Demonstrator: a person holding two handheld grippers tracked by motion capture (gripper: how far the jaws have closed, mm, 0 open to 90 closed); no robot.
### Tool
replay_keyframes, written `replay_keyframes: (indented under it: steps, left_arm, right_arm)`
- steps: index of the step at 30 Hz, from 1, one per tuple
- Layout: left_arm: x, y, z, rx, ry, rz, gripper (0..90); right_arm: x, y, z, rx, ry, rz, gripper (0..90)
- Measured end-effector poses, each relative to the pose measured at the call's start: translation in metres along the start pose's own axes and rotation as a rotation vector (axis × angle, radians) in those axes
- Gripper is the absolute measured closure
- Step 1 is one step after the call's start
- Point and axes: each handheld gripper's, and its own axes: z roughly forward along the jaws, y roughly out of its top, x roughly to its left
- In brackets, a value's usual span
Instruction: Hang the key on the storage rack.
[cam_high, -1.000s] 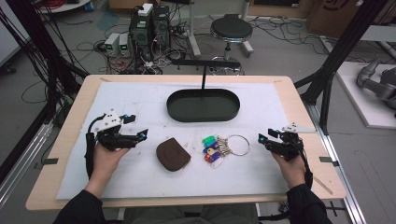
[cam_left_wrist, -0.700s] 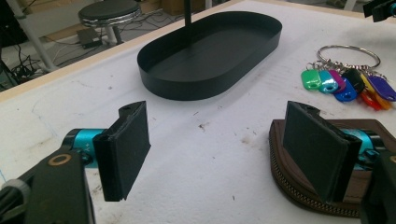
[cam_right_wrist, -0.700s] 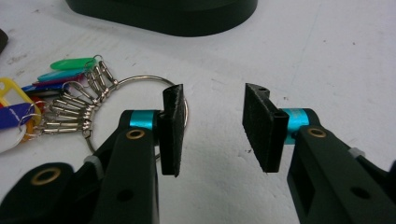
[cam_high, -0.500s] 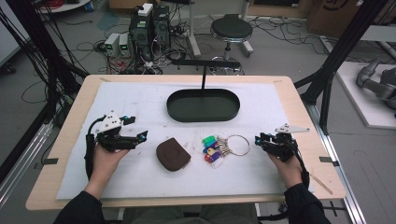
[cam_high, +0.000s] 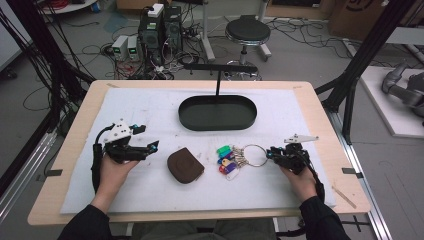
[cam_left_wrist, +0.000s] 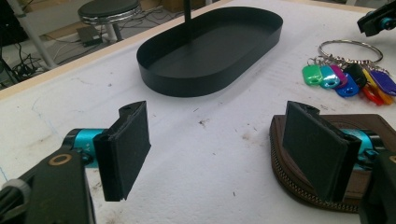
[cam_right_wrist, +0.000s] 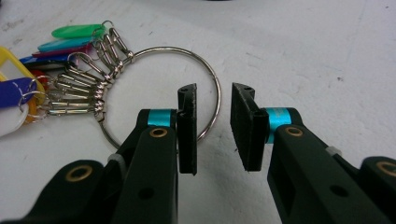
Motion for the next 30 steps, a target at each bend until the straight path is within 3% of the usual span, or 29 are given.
replay_keyframes:
  steps: [5,8,11,14,19,24,30]
  left_arm:
    - [0.000,-0.001,0.001,0.003,-0.001,0.000,23.5]
    - [-0.001,-0.001,0.001,0.003,-0.001,0.000,23.6]
    - [-0.001,-0.001,0.001,0.005,-0.002,0.000,23.5]
    - [-0.001,-0.001,0.001,0.009,0.007,0.002,23.6]
    - [-0.001,-0.001,0.001,0.006,0.009,0.000,23.6]
    - [-0.001,-0.002,0.001,0.006,0.010,0.000,23.6]
    - [-0.001,-0.002,0.001,0.007,0.011,-0.001,23.5]
  right_arm:
    - [0.003,0.001,0.006,0.027,-0.015,0.003,73.2]
    - [0.006,0.001,0.013,0.065,-0.043,-0.020,73.6]
    - [0.008,0.001,0.014,0.068,-0.058,-0.032,74.9]
    - [0.008,0.001,0.014,0.065,-0.069,-0.049,83.6]
    - [0.008,0.002,0.014,0.063,-0.074,-0.037,87.0]
    - [0.005,0.002,0.013,0.037,-0.060,-0.012,87.8]
    - [0.002,0.005,0.003,-0.053,-0.030,0.006,87.8]
